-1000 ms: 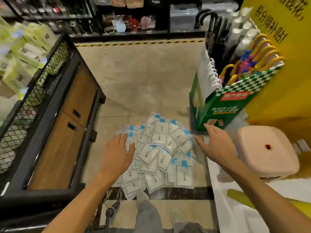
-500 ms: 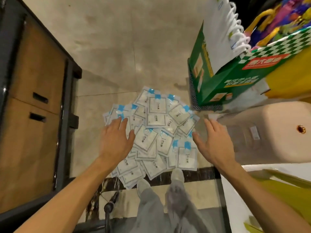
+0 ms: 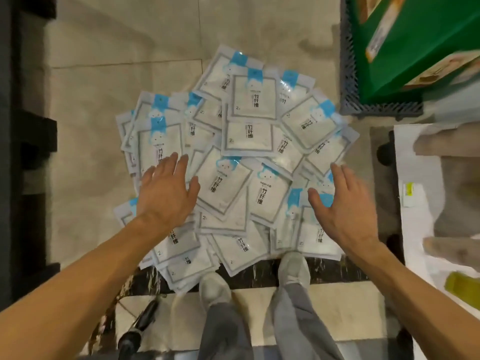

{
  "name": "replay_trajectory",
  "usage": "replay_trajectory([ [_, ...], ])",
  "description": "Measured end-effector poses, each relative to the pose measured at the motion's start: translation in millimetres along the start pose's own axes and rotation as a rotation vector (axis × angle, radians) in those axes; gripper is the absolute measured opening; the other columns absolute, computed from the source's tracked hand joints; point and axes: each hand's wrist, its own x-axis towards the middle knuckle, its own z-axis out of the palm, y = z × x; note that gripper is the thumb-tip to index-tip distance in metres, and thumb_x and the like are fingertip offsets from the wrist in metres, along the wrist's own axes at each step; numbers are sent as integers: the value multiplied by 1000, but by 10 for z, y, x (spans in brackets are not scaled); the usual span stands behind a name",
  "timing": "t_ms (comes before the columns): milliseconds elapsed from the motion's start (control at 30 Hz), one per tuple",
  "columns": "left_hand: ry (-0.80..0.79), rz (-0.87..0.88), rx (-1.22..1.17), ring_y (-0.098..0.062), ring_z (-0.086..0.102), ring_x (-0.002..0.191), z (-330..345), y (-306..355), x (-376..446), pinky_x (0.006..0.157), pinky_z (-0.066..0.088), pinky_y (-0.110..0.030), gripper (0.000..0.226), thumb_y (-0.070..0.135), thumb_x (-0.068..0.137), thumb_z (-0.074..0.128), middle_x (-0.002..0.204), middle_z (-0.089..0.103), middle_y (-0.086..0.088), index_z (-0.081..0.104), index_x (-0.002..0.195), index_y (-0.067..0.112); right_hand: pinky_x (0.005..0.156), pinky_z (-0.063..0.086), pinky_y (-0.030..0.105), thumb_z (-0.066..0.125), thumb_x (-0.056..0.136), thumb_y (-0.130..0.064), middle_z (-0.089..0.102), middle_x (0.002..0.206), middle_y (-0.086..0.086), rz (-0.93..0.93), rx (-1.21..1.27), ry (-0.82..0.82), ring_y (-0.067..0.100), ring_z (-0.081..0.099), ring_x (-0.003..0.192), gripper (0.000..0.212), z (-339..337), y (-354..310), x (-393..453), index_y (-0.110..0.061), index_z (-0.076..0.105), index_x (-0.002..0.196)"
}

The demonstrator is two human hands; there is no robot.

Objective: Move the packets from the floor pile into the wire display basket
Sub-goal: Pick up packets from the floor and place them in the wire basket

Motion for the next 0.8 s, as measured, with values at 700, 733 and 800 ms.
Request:
replay_trajectory([
  [700, 274, -54, -207, -25, 14, 156, 2669, -261, 1724, 127, -4, -45, 93, 71, 94, 25, 168, 20, -15, 24, 157, 2, 128, -9, 38, 40, 82, -85, -8, 172, 13, 288, 293, 75, 20, -10, 159, 123, 3075, 329, 1040, -1, -1, 162],
  [733, 293, -55, -236, -27, 19, 155, 2676, -269, 1725, 127, -2, -46, 93, 70, 93, 30, 165, 25, -16, 29, 154, 0, 128, -8, 38, 43, 82, -83, -5, 172, 13, 285, 314, 93, 20, -8, 159, 122, 3084, 334, 1033, -1, 2, 163],
  [800, 326, -53, -312, -30, 27, 150, 2668, -269, 1731, 127, 3, -48, 91, 70, 90, 41, 159, 36, -17, 37, 147, -1, 129, -3, 40, 51, 81, -79, 2, 172, 12, 291, 364, 124, 21, -3, 159, 118, 3077, 323, 1027, -1, 13, 162],
])
